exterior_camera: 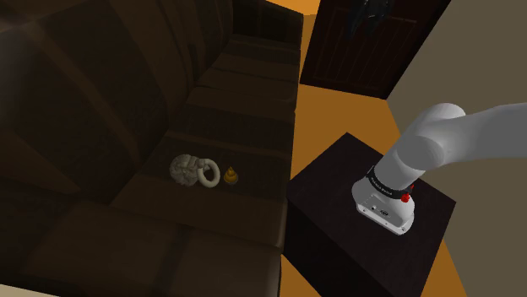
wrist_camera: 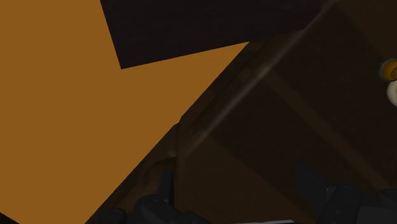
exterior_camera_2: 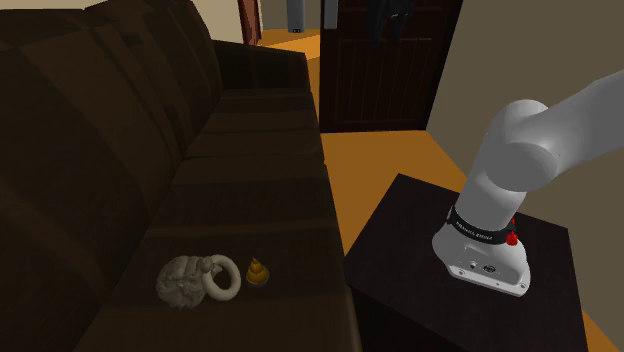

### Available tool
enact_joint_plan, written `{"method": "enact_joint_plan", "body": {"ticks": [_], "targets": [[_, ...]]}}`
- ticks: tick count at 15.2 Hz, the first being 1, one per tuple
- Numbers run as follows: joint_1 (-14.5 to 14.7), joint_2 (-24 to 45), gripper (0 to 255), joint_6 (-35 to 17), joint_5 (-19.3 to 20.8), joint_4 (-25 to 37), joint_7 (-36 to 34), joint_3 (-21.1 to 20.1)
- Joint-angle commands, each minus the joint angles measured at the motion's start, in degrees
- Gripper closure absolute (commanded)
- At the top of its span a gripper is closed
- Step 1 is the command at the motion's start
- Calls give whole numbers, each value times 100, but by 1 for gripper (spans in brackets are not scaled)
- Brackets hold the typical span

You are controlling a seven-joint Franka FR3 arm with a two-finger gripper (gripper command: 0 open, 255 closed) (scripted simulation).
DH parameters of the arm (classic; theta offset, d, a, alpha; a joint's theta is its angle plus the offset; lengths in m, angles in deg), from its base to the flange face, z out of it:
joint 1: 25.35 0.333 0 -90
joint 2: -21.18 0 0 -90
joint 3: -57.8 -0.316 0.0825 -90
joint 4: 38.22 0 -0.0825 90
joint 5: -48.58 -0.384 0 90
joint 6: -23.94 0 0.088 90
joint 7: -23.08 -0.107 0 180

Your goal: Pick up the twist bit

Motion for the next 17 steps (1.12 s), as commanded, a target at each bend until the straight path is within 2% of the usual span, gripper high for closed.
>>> {"method": "enact_joint_plan", "body": {"ticks": [1, 9, 17], "targets": [[0, 0, 0, 0, 0, 0, 0, 0], [512, -206, 0, -1441, -417, -1293, -210, -531], [1105, 127, 0, -3088, -832, -2231, -442, -1173]]}}
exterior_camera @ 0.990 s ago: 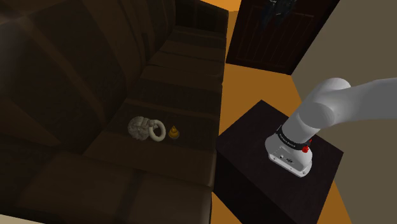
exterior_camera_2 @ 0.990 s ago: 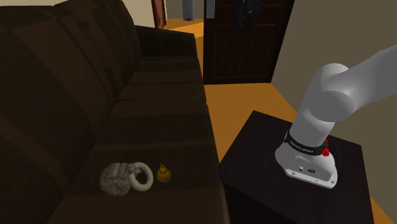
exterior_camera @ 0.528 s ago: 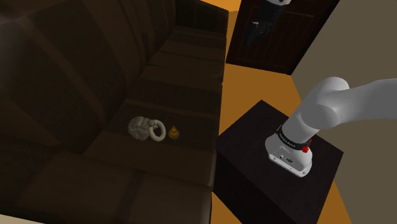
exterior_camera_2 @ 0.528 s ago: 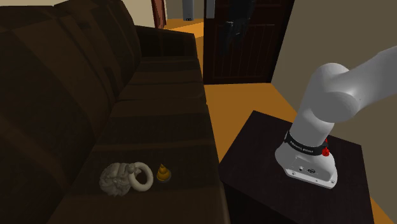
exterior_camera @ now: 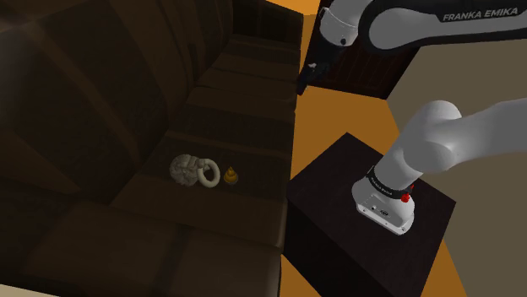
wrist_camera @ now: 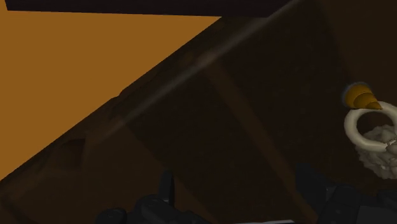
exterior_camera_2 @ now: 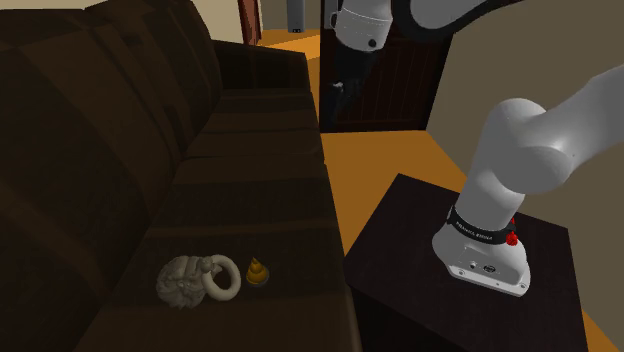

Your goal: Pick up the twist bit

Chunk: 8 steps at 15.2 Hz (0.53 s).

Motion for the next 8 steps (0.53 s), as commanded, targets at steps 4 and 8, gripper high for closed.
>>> {"method": "enact_joint_plan", "body": {"ticks": [4, 8], "targets": [[370, 495, 0, -1186, -233, -434, -194, -473], [584, 1102, 0, -2165, -329, -614, -377, -887]]}}
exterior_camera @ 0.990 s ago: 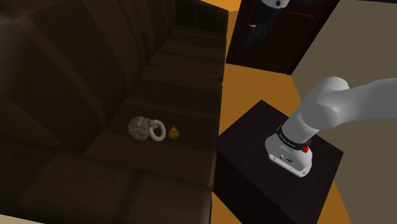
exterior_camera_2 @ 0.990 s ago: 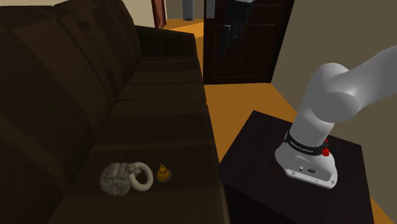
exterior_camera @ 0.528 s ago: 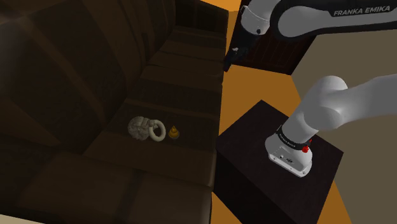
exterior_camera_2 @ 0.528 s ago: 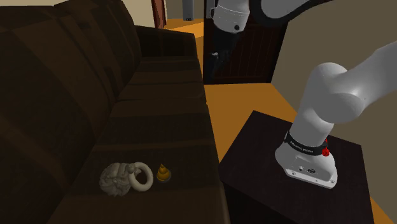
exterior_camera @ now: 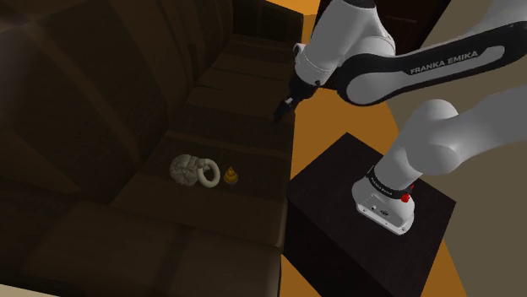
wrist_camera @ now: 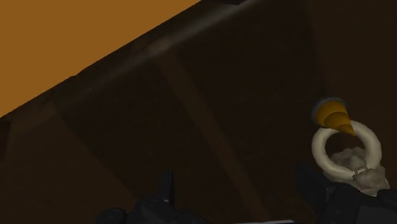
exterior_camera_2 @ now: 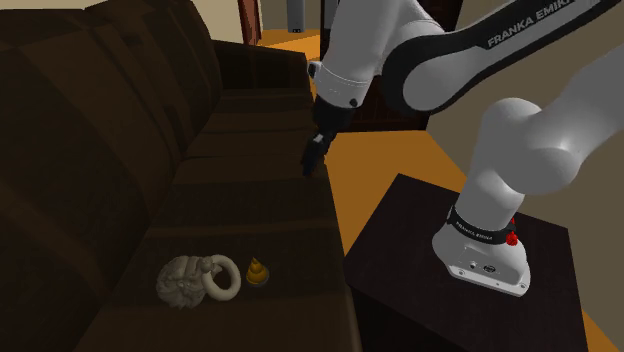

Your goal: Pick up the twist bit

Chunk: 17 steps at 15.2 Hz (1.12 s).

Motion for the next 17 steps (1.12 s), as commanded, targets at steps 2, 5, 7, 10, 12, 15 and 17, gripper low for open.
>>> {"method": "enact_joint_plan", "body": {"ticks": [2, 5, 7, 10, 12, 15, 17], "targets": [[78, 586, 0, -788, 2, -38, -138, -322], [56, 1197, 0, -1538, 124, -31, -385, -733], [-76, 1633, 0, -2025, 329, 17, -628, -1081], [-600, 2309, 0, -2706, 999, 157, -1247, -1822], [-1379, 2764, 0, -3092, 1919, 316, -2010, -2632], [-3978, 3748, 0, -3172, 5420, 906, -4781, -4957], [-3641, 4942, 0, -2389, 7940, 1498, -6666, -4679]]}}
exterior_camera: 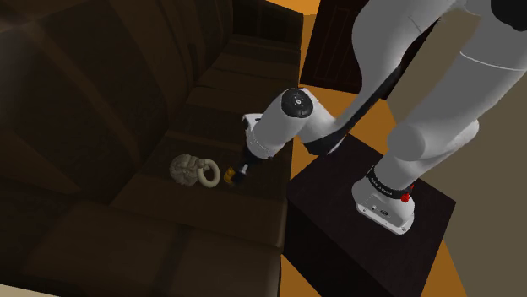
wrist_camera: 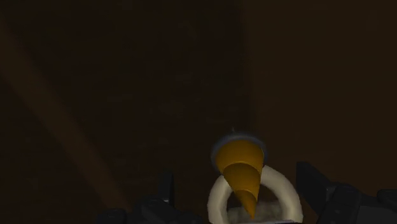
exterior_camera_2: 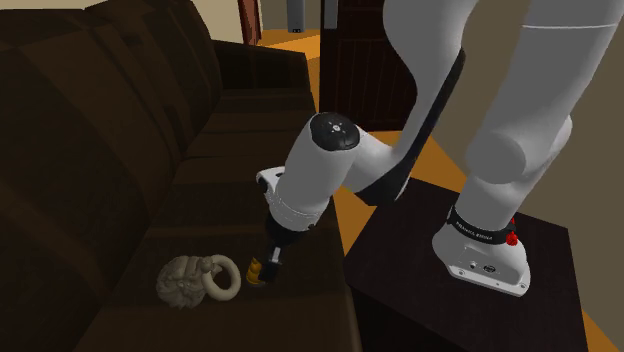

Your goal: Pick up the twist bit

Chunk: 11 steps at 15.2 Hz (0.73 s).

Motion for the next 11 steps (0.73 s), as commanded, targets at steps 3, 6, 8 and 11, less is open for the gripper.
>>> {"method": "enact_joint_plan", "body": {"ticks": [3, 6, 8, 11], "targets": [[719, 753, 0, 306, 2189, 373, -1702, 713], [943, 1125, 0, 484, 2834, 505, -2196, 958], [1044, 1309, 0, 573, 3131, 570, -2421, 1067], [1037, 1302, 255, 568, 3125, 566, -2415, 1063]]}}
